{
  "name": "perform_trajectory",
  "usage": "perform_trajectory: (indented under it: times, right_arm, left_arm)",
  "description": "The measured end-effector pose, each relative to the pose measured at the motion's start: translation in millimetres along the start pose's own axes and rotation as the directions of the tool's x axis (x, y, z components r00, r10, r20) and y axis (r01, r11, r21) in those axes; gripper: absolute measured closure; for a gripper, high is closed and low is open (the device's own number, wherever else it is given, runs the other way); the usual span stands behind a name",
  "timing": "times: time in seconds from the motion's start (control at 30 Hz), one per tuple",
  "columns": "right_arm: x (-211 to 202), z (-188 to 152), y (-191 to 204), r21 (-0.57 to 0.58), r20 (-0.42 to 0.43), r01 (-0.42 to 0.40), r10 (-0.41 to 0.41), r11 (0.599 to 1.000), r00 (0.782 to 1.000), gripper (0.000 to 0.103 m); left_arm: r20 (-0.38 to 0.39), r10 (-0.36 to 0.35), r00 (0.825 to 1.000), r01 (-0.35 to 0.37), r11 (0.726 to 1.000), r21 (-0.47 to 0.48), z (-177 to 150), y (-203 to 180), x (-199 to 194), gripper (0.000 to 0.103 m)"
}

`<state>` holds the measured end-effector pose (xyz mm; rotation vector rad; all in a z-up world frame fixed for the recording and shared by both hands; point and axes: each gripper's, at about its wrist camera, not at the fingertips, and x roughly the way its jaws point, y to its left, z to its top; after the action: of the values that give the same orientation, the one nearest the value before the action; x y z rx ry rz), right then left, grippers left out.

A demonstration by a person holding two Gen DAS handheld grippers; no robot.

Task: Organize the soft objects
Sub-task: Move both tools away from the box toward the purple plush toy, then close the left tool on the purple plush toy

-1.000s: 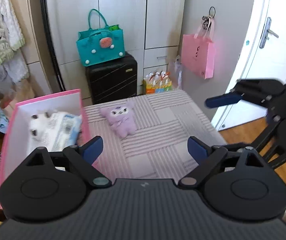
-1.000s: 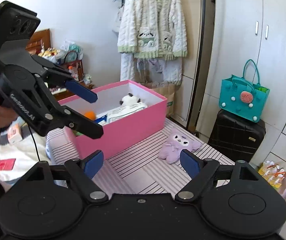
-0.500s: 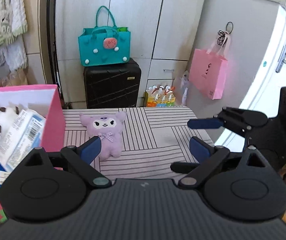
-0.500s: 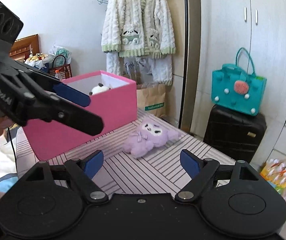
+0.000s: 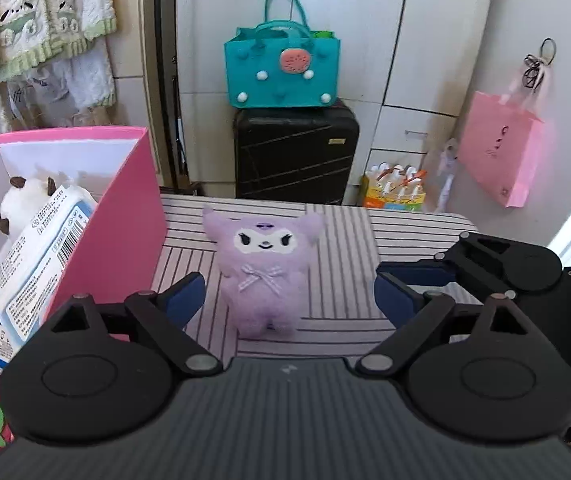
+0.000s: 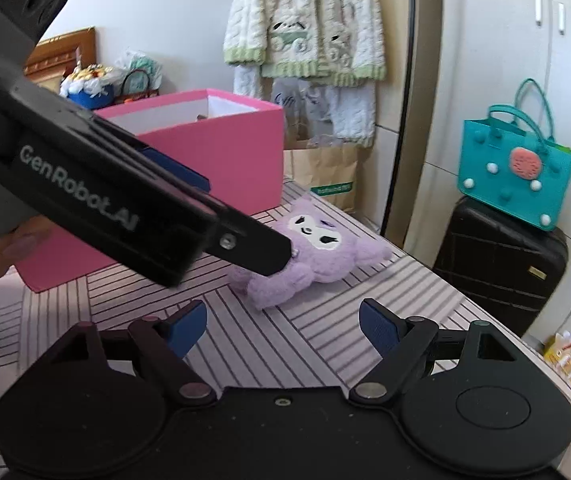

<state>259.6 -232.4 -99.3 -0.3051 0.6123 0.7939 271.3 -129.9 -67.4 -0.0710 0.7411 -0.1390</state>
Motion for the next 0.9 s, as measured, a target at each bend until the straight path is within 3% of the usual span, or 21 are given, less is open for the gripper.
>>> perform_trajectory:
  times: [0.1, 0.4, 0.53, 0.63, 0.7, 0.77, 0.9]
  right_arm:
    - [14, 2, -1, -0.003, -0.015, -0.024, 0.024, 1.000, 1.000, 0.016]
    - [38, 7, -4, 0.001, -0.042, -0.066, 0.066, 0.998, 0.997, 0.018]
    - [42, 7, -4, 0.010, -0.048, -0.085, 0.085, 0.996, 0.995, 0.026]
    - [45, 7, -4, 0.030, -0.053, -0.104, 0.105, 0.994, 0.993, 0.038]
    - [44, 5, -6, 0.047, -0.040, -0.109, 0.111, 0.993, 0.993, 0.045]
    - [42, 5, -8, 0.071, -0.038, -0.121, 0.124, 0.990, 0.992, 0.050]
    - [34, 2, -9, 0.089, -0.036, -0.114, 0.118, 0.989, 0.992, 0.050]
  left_arm:
    - [-0.043, -0.009, 0.999, 0.008, 1.000, -0.025, 0, 5, 14, 0.020]
    - [-0.059, 0.022, 0.998, -0.025, 0.998, -0.063, -3, 13, 35, 0.025]
    - [-0.087, 0.003, 0.996, -0.012, 0.996, -0.093, -4, 18, 42, 0.026]
    - [-0.103, -0.025, 0.994, 0.012, 0.993, -0.121, -6, 22, 47, 0.025]
    - [-0.100, -0.056, 0.993, 0.043, 0.991, -0.125, -7, 22, 46, 0.043]
    - [-0.111, -0.076, 0.991, 0.062, 0.990, -0.124, -8, 21, 45, 0.044]
    - [-0.130, -0.131, 0.983, 0.112, 0.984, -0.142, -11, 18, 43, 0.046]
